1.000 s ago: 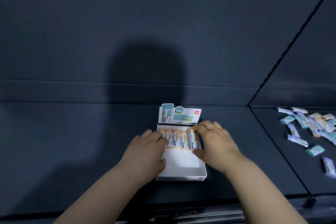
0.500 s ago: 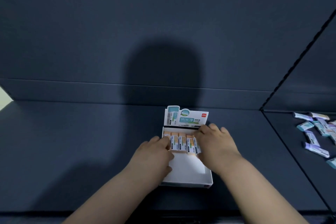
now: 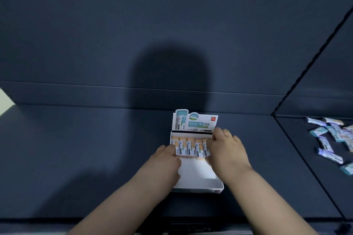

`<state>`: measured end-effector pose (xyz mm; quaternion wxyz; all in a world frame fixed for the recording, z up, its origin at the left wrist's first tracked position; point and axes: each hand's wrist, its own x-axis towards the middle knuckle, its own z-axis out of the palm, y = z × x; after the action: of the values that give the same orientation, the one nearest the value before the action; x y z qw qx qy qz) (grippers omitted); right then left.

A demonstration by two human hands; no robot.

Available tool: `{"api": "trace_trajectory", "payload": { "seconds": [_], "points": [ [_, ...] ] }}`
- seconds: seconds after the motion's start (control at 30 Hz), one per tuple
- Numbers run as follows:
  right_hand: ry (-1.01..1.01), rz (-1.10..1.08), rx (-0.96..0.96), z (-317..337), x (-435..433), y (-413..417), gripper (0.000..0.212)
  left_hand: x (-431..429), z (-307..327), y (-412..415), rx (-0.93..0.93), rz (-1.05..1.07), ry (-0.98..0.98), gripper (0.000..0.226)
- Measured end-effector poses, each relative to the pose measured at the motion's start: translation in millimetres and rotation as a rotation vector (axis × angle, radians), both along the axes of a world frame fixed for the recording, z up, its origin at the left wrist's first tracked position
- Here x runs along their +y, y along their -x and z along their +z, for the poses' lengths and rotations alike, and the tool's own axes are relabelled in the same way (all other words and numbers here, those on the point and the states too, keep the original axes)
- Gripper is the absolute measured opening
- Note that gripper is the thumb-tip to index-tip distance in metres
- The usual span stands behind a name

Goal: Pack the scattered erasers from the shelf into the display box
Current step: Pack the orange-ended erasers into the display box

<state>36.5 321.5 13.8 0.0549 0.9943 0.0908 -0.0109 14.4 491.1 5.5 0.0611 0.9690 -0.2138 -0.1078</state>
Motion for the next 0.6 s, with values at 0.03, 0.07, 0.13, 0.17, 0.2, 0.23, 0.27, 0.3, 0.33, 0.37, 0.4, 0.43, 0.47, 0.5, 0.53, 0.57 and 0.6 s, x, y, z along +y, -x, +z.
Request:
{"api": "trace_trajectory", "payload": {
  "seconds": [0.03,0.07,0.13,0.17,0.2,0.23,0.27,0.3,0.33,0.37,0.4,0.43,0.47,0.5,0.53,0.57,0.6],
  "points": [
    [-0.006,-0.018,-0.004,0.8,0.9,0.5,0.028,-0.1,0.2,0.7,0.006,0.003,0.004,0.033],
    [-0.014,-0.035,-0.001,1.4,1.8,0.6,0.029,-0.3,0.8,1.3,0.015,0.006,0.009,0.034],
    [-0.031,-0.063,0.023,2.6,3.0,0.7,0.030,-0.2,2.3,2.4,0.036,0.016,0.021,0.035],
    [-0.036,-0.074,0.038,3.0,3.5,1.1,0.031,-0.1,3.2,2.8,0.037,0.018,0.024,0.035],
    [-0.038,-0.080,0.049,3.5,3.3,1.9,0.033,0.2,3.7,2.9,0.030,0.017,0.026,0.034],
    [-0.037,-0.081,0.059,4.2,3.0,3.0,0.035,0.7,4.0,2.9,0.019,0.017,0.032,0.033],
    [-0.037,-0.080,0.069,4.8,2.4,4.0,0.037,1.1,3.9,2.6,0.013,0.020,0.043,0.032],
    [-0.041,-0.078,0.078,5.5,2.0,5.2,0.039,1.4,3.7,2.6,0.012,0.025,0.055,0.032],
    [-0.048,-0.078,0.085,5.9,2.0,6.0,0.042,1.7,3.5,2.3,0.014,0.029,0.064,0.032],
    [-0.054,-0.082,0.088,6.1,2.4,6.2,0.044,2.0,3.2,2.0,0.016,0.029,0.069,0.033],
    [-0.061,-0.091,0.088,5.5,3.1,6.0,0.046,2.2,3.4,1.7,0.017,0.028,0.072,0.033],
    [-0.069,-0.103,0.083,4.5,4.0,5.2,0.047,2.6,3.6,1.2,0.017,0.028,0.076,0.034],
    [-0.079,-0.116,0.073,3.0,5.0,4.3,0.047,3.1,3.9,1.1,0.018,0.027,0.080,0.034],
    [-0.091,-0.129,0.059,1.4,5.8,3.6,0.046,3.4,4.3,1.0,0.020,0.026,0.082,0.034],
    [-0.105,-0.139,0.045,-0.2,6.3,3.3,0.045,3.7,4.5,1.0,0.021,0.024,0.086,0.034],
    [-0.119,-0.147,0.033,-1.4,6.7,3.3,0.044,4.0,4.4,1.1,0.022,0.025,0.092,0.034],
    [-0.130,-0.153,0.025,-2.8,6.6,3.6,0.043,4.1,4.2,1.0,0.021,0.027,0.099,0.033]
  ]
}}
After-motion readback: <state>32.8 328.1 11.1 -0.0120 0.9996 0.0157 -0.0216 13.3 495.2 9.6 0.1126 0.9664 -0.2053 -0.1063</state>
